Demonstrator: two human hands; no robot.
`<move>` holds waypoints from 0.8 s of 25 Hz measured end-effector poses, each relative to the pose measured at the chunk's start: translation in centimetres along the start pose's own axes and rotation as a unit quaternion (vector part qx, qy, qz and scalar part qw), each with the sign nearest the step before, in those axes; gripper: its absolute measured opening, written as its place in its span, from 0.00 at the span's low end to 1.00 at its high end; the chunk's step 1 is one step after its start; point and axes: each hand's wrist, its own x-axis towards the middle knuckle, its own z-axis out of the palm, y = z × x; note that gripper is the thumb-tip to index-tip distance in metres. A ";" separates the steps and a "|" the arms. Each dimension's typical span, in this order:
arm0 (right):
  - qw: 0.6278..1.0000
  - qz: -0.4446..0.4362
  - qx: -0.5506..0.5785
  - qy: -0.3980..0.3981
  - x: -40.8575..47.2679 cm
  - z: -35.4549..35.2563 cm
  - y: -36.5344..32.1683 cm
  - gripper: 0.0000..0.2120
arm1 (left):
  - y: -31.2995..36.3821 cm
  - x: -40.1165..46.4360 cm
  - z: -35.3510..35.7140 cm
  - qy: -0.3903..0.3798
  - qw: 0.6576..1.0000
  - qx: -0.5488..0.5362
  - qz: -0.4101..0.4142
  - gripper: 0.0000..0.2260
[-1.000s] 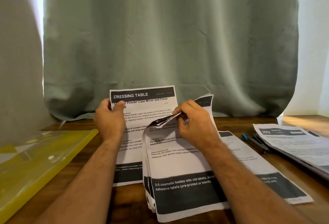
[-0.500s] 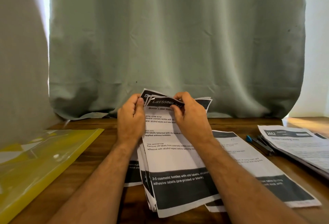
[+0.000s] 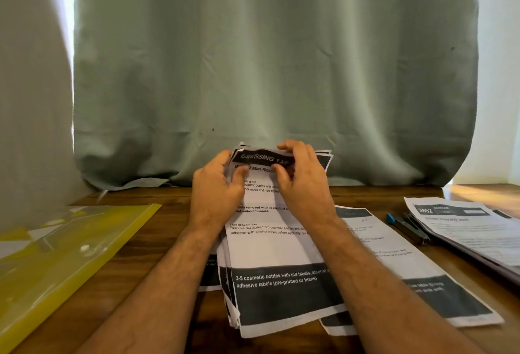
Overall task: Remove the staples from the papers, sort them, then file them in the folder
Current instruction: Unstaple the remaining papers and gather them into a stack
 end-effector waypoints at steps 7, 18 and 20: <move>0.965 0.245 0.072 -0.057 -0.4 -2.6 3.4 0.30 | -0.9 1.2 -1.4 0.086 0.940 -0.225 -0.242 0.06; 0.862 0.376 0.321 -0.109 0.1 -2.9 4.8 0.07 | -1.2 1.1 -2.0 -0.034 0.761 -0.458 -0.458 0.26; 0.857 0.392 0.323 -0.083 0.4 -3.2 5.3 0.08 | -1.1 1.1 -2.0 -0.057 0.708 -0.517 -0.478 0.33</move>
